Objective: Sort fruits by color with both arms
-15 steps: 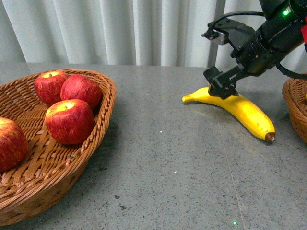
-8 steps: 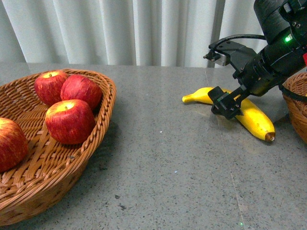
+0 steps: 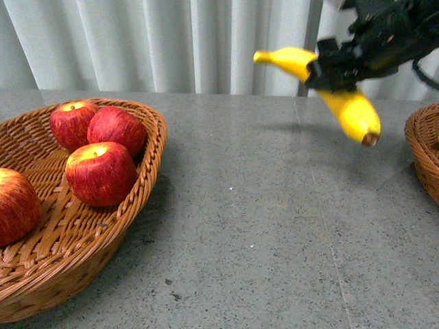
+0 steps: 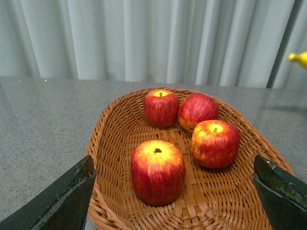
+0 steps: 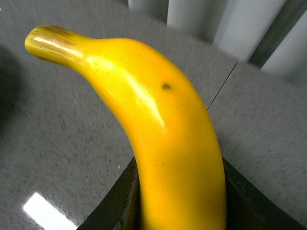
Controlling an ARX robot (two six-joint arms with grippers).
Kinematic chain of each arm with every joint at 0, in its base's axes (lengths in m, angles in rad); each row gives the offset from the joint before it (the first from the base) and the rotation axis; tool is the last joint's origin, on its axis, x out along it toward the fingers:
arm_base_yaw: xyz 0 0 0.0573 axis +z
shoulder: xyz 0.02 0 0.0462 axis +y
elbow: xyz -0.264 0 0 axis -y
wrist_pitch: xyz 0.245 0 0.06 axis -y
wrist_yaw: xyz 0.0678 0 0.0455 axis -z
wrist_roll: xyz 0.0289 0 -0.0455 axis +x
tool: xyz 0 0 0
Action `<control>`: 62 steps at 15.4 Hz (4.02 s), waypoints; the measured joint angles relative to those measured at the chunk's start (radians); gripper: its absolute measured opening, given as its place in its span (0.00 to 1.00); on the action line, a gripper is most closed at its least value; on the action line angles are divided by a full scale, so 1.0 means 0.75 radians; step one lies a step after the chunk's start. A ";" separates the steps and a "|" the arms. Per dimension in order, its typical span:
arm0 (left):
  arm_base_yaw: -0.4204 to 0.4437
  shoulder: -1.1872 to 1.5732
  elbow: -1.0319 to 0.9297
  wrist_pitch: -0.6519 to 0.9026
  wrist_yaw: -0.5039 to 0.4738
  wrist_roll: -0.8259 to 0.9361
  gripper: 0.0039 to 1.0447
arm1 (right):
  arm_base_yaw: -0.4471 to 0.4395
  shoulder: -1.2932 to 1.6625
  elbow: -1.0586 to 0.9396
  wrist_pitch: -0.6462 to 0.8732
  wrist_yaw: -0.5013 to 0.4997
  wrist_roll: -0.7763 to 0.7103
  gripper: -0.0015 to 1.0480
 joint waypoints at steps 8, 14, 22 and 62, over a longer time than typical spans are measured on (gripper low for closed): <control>0.000 0.000 0.000 0.000 0.001 0.000 0.94 | -0.464 -0.448 -0.467 0.244 -0.234 0.073 0.36; 0.000 0.000 0.000 0.000 0.000 0.000 0.94 | -0.647 -0.569 -0.683 0.144 -0.126 -0.289 0.36; 0.000 0.000 0.000 -0.001 0.001 0.000 0.94 | -0.662 -0.686 -0.687 0.100 -0.189 -0.309 0.94; 0.000 0.000 0.000 0.000 0.001 0.001 0.94 | -0.244 -2.662 -2.029 0.171 0.370 0.290 0.15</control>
